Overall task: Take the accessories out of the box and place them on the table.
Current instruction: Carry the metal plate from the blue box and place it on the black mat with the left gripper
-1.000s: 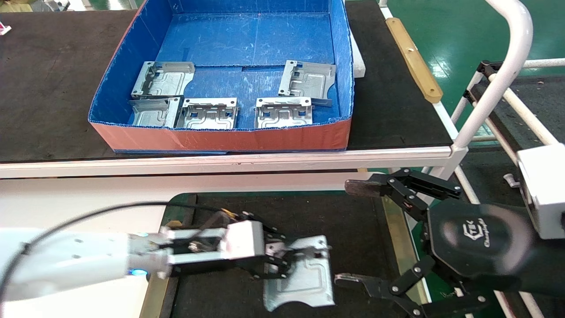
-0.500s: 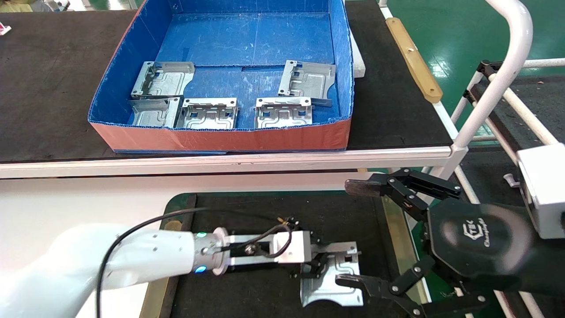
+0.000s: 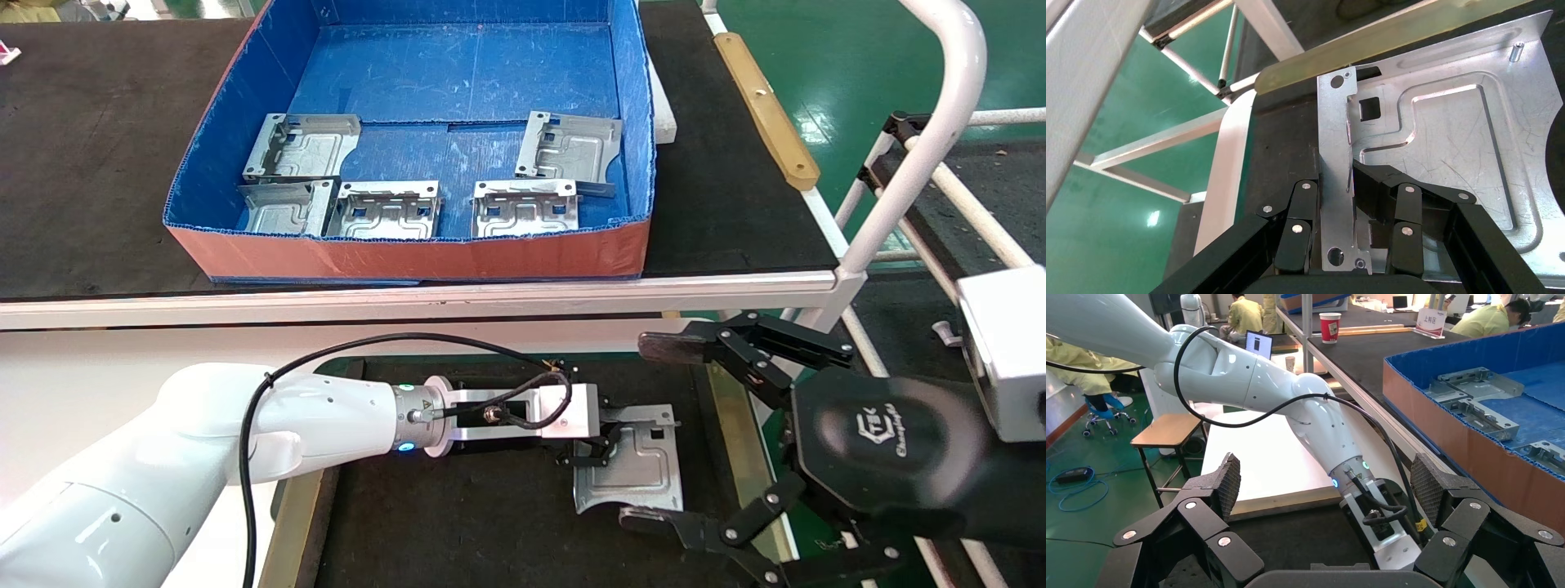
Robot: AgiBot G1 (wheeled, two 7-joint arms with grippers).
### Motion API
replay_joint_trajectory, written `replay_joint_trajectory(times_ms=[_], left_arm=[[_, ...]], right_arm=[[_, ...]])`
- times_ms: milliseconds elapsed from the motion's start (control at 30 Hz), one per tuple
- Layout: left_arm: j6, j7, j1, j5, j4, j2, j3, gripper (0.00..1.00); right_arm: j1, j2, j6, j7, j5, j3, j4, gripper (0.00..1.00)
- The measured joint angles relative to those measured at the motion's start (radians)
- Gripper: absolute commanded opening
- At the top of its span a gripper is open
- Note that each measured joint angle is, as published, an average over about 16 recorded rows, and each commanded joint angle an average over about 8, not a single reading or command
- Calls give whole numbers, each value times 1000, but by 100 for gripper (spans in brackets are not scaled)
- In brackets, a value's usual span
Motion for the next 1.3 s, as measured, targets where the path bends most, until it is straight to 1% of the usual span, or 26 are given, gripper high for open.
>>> replay_joint_trajectory(times_ms=[300, 800, 833, 867, 1067, 1100, 1133, 1300], left_arm=[[-79, 8, -1, -82, -23, 8, 98, 0], [-253, -47, 5, -198, -110, 9, 293, 0], [-263, -52, 4, -205, -115, 9, 304, 4], [-273, -56, 4, -211, -119, 9, 315, 11], [-311, -75, 0, -240, -140, 10, 359, 86], [-314, -77, -1, -243, -142, 10, 363, 95], [-317, -79, -1, -246, -143, 10, 366, 100], [-323, -82, -2, -251, -146, 10, 373, 100]], right_arm=[[0, 0, 0, 0, 0, 0, 0, 100], [0, 0, 0, 0, 0, 0, 0, 100], [0, 0, 0, 0, 0, 0, 0, 100], [0, 0, 0, 0, 0, 0, 0, 100], [0, 0, 0, 0, 0, 0, 0, 100], [0, 0, 0, 0, 0, 0, 0, 100], [0, 0, 0, 0, 0, 0, 0, 100], [0, 0, 0, 0, 0, 0, 0, 100]])
